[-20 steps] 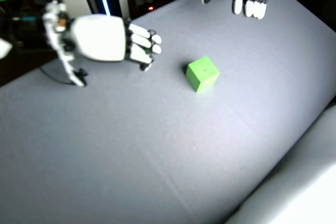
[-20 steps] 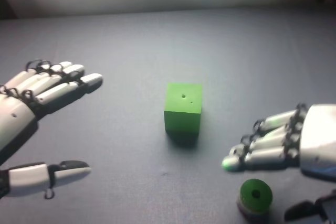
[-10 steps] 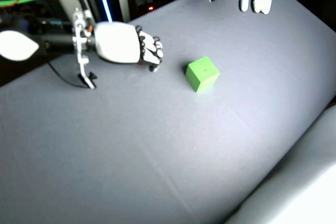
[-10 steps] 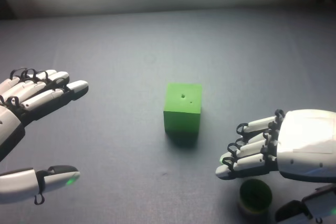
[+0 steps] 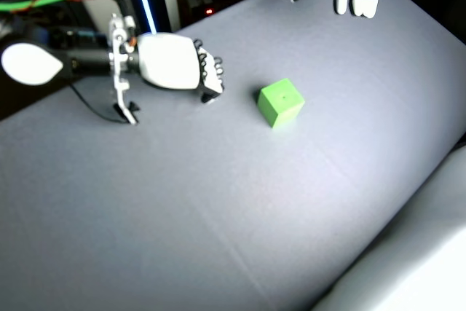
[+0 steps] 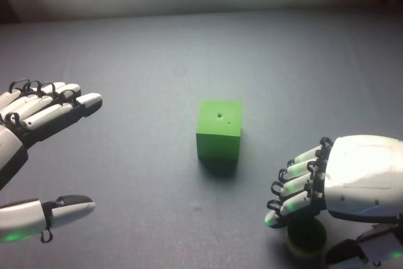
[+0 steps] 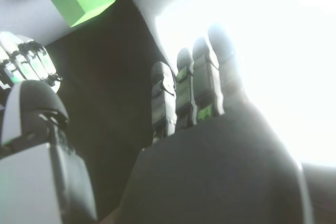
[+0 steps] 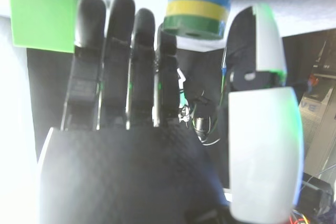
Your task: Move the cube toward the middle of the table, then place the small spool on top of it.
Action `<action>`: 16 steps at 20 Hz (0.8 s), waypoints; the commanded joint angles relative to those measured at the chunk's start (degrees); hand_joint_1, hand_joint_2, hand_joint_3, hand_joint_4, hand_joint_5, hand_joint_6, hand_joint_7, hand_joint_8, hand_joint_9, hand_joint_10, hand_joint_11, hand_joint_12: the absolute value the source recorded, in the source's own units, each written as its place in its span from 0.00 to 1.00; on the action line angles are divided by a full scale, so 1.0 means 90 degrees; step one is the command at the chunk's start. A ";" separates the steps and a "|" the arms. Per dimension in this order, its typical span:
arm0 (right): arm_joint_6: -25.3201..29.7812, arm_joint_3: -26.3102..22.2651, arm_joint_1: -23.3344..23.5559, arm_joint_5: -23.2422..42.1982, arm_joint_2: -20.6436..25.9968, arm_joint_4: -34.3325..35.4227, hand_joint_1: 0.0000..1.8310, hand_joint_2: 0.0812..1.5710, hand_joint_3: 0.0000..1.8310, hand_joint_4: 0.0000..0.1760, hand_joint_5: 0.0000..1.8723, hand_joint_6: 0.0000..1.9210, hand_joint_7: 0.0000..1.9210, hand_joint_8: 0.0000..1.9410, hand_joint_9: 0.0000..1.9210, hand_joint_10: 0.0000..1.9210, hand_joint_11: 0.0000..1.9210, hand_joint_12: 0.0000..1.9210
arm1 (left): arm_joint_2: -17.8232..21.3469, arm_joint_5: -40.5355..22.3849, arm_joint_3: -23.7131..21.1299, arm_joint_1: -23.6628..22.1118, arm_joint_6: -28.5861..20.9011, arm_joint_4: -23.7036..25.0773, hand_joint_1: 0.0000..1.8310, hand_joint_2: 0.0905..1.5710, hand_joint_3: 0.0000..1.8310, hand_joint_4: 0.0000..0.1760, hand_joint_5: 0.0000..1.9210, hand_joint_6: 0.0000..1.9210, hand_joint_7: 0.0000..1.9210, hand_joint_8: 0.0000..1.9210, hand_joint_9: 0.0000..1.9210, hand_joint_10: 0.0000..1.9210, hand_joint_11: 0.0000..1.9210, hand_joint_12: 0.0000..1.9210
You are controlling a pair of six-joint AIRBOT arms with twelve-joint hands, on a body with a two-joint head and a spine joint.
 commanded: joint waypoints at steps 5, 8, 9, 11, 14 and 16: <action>0.0024 -0.0008 0.0101 0.0655 -0.0008 0.0183 0.63 0.74 0.00 0.05 0.47 0.62 0.42 0.54 0.37 0.39 0.24 0.66 | -0.0050 -0.0775 0.0007 -0.0028 -0.0030 0.0008 0.42 0.61 0.00 0.61 0.15 0.00 0.10 0.00 0.08 0.00 0.00 0.29; 0.0024 0.0002 0.0123 0.0657 -0.0009 0.0191 0.64 0.74 0.00 0.13 0.46 0.59 0.42 0.67 0.39 0.59 0.31 0.78 | -0.0050 -0.0775 0.0007 -0.0027 -0.0035 -0.0001 0.42 0.61 0.00 0.66 0.15 0.00 0.10 0.00 0.08 0.00 0.00 0.29; 0.0023 0.0017 0.0162 0.0658 -0.0009 0.0210 0.64 0.75 0.00 0.00 0.47 0.63 0.41 0.63 0.40 0.47 0.29 0.72 | -0.0050 -0.0775 0.0006 -0.0026 -0.0037 -0.0005 0.42 0.62 0.00 0.63 0.15 0.00 0.10 0.00 0.08 0.00 0.00 0.29; 0.0007 0.0073 0.0299 0.0708 -0.0009 0.0300 0.63 0.72 0.00 0.00 0.48 0.55 0.38 0.73 0.42 0.79 0.36 0.88 | -0.0050 -0.0783 0.0006 -0.0024 -0.0043 -0.0010 0.42 0.62 0.00 0.57 0.15 0.00 0.12 0.00 0.09 0.00 0.00 0.29; -0.0188 0.0180 0.0471 0.0864 -0.0010 0.0652 0.66 0.72 0.00 0.00 0.48 0.50 0.44 0.71 0.43 0.73 0.35 0.83 | -0.0053 -0.0807 0.0003 -0.0023 -0.0047 -0.0015 0.43 0.63 0.00 0.48 0.15 0.00 0.13 0.00 0.10 0.00 0.00 0.27; -0.0363 0.0263 0.0596 0.0953 -0.0009 0.0942 0.66 0.71 0.00 0.00 0.49 0.51 0.50 0.59 0.49 0.58 0.42 0.77 | -0.0057 -0.0807 0.0003 -0.0022 -0.0047 -0.0018 0.44 0.63 0.00 0.51 0.15 0.00 0.13 0.00 0.10 0.00 0.00 0.26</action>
